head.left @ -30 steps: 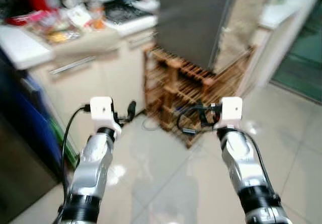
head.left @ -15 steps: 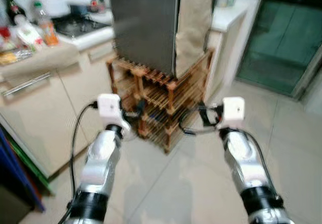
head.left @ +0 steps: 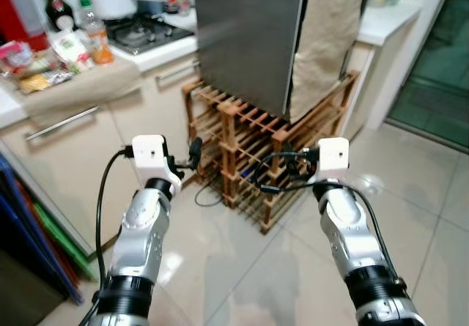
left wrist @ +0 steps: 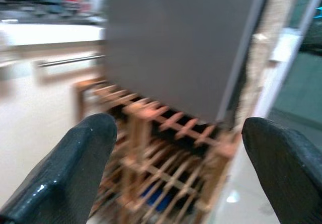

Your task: Restocking fridge

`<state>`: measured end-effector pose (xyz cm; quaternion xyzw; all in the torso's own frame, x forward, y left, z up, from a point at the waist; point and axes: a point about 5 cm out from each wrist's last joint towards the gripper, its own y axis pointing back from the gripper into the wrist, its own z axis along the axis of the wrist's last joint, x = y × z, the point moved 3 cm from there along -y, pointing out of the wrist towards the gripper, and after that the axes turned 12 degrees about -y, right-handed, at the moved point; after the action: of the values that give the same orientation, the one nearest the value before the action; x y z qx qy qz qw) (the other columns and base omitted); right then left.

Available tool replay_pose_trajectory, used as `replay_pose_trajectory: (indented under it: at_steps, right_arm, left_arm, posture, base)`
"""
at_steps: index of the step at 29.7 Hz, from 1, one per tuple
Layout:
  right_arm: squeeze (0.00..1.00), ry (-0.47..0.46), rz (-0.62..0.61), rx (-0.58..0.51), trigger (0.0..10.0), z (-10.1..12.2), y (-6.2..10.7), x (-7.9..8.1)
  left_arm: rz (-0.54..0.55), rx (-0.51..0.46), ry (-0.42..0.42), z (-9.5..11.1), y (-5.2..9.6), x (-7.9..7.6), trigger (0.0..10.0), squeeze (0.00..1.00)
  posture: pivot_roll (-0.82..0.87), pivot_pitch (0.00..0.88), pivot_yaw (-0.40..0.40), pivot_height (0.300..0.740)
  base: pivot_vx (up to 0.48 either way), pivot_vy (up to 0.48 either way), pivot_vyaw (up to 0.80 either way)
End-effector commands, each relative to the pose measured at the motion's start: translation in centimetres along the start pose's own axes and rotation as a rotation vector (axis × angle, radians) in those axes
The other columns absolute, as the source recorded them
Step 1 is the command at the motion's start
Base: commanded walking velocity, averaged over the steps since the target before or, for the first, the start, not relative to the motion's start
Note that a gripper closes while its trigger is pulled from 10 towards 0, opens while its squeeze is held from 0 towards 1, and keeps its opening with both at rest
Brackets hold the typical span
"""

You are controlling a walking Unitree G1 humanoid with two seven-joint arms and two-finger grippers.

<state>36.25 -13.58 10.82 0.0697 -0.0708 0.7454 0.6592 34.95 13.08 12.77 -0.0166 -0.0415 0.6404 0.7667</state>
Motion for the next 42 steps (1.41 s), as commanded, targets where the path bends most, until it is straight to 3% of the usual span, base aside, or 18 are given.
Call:
replay_pose_trajectory:
  at_steps: [1, 12, 19, 29, 36, 42]
  right_arm:
    - [0.0, -0.001, -0.02, -0.003, 10.0, 0.1, 0.1, -0.8]
    - [0.0, 0.002, -0.031, -0.024, 10.0, 0.5, 0.1, -0.9]
    - [0.0, -0.091, -0.104, -0.054, 10.0, 1.2, 0.1, -2.1]
    - [0.0, -0.077, -0.108, -0.064, 10.0, 1.5, 0.1, -2.3]
    - [0.0, -0.065, -0.081, -0.081, 10.0, 2.0, 0.2, -1.7]
    - [0.0, -0.037, -0.082, -0.082, 10.0, 2.4, -0.1, -1.9]
  left_arm:
    - [-0.041, -0.023, -0.008, 0.6, -0.2, -1.0, 10.0, 0.0]
    - [-0.046, -0.021, -0.007, 0.6, -0.5, -1.1, 10.0, 0.0]
    - [-0.044, -0.026, -0.009, 0.8, -0.7, -0.9, 10.0, 0.0]
    - [-0.059, -0.036, 0.002, 1.1, -1.0, -1.3, 10.0, 0.0]
    - [0.022, -0.067, 0.018, 3.0, -1.5, 0.3, 10.0, 0.0]
    - [0.004, -0.125, 0.011, 4.9, -1.7, 0.3, 10.0, 0.0]
  posture:
    - [-0.11, 0.0, 0.039, 0.74]
    - [-0.12, 0.0, 0.045, 0.74]
    - [-0.12, 0.0, 0.041, 0.74]
    - [-0.12, 0.0, 0.046, 0.74]
    - [-0.13, 0.0, 0.066, 0.731]
    - [-0.13, 0.0, 0.051, 0.723]
  base:
    - [0.48, 0.0, -0.73]
    - [0.48, 0.0, -0.38]
    - [0.48, 0.0, -0.08]
    - [0.48, 0.0, -0.54]
    - [0.244, 0.0, -0.06]
    - [0.0, 0.0, -0.07]
